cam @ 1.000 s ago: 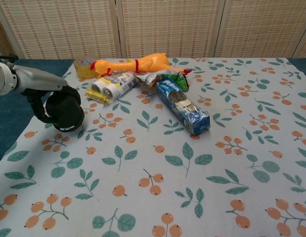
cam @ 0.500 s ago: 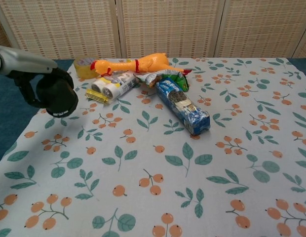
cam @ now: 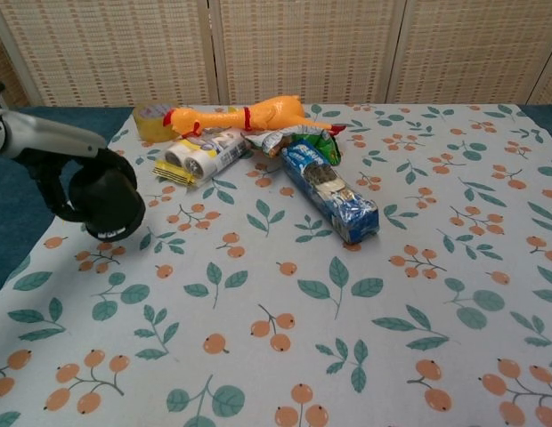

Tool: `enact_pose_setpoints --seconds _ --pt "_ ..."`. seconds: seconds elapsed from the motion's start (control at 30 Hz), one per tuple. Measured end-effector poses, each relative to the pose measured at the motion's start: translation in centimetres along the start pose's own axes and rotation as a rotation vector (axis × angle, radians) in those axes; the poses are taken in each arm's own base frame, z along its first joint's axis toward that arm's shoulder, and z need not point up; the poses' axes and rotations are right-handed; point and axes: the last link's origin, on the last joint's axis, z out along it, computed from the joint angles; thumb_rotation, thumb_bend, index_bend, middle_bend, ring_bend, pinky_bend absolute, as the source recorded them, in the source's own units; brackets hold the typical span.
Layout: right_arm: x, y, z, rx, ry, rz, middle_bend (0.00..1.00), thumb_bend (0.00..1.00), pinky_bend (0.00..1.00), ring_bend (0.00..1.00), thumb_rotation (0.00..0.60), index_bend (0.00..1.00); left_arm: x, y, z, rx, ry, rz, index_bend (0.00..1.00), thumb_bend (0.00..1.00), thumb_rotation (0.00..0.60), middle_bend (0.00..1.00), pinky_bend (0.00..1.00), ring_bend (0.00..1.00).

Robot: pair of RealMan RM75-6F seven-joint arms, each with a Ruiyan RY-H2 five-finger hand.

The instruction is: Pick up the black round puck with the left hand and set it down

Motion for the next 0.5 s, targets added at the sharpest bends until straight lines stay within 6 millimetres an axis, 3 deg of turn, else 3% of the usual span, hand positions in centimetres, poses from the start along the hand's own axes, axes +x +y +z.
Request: enact_pose_setpoints --seconds 0.07,0.17,0.4,0.5 --pt "0.1 0.1 0.0 -0.002 0.004 0.001 0.0 0.11 0.0 0.0 0.6 0.0 -1.4 -0.3 1.2 0.004 -0.059 0.004 0.79 0.8 0.6 0.86 1.0 0.81" --pt "0.2 0.2 0.0 -0.005 0.007 0.002 0.0 0.11 0.0 0.0 0.6 0.0 -1.3 -0.5 1.7 0.005 -0.07 0.001 0.79 0.8 0.6 0.86 1.0 0.81" --pt "0.2 0.3 0.1 -0.01 0.004 0.002 0.0 0.11 0.0 0.0 0.6 0.0 2.9 0.2 -1.2 -0.016 0.044 -0.039 0.79 0.8 0.6 0.86 1.0 0.81" --pt "0.0 0.2 0.2 -0.003 -0.006 -0.001 0.0 0.11 0.0 0.0 0.6 0.0 2.8 -0.2 -2.2 -0.007 0.034 -0.024 0.79 0.8 0.6 0.86 1.0 0.81"
